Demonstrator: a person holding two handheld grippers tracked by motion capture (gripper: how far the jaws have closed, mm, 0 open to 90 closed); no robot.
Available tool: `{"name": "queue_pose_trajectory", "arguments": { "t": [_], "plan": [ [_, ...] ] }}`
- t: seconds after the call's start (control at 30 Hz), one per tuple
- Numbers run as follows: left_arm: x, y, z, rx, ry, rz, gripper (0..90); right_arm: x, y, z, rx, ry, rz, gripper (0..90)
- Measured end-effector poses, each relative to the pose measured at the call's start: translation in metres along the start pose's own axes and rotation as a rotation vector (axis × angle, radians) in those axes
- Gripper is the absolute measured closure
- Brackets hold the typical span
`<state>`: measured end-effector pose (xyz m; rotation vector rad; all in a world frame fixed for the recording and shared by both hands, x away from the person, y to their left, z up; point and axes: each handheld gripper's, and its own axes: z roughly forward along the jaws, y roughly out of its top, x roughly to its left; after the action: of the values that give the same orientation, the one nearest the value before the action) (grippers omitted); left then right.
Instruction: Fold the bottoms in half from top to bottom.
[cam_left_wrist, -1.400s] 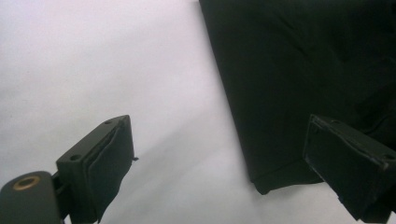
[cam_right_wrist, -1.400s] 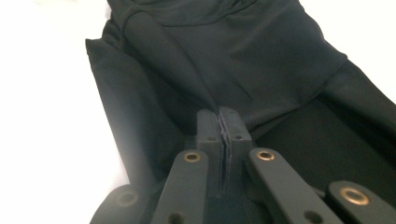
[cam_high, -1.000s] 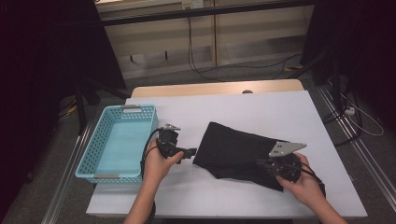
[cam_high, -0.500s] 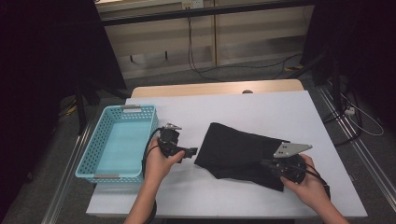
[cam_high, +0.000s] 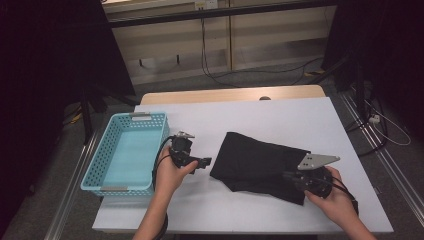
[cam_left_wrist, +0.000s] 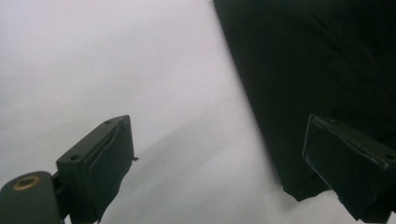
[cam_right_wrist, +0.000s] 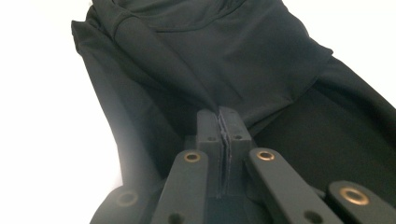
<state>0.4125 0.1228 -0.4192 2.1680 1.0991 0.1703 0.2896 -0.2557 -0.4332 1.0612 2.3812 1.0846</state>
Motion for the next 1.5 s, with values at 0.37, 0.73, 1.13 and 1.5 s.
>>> {"name": "queue_pose_trajectory", "arguments": {
  "t": [0.37,0.73,1.13,1.5],
  "plan": [
    [0.001,0.002,0.0,-0.003,-0.004,-0.006,9.0,-0.004,-0.006,-0.009,-0.011,-0.019,0.021,88.5],
    [0.004,0.004,-0.002,-0.003,-0.012,-0.005,9.1,-0.006,-0.01,-0.015,-0.012,-0.018,0.033,88.5],
    [0.003,0.005,0.0,-0.001,-0.006,0.004,9.1,-0.01,-0.012,-0.023,-0.034,0.008,0.074,88.5],
    [0.001,0.006,-0.001,-0.009,-0.024,0.005,9.1,-0.009,-0.01,-0.025,0.004,-0.005,0.054,88.5]
  ]
}}
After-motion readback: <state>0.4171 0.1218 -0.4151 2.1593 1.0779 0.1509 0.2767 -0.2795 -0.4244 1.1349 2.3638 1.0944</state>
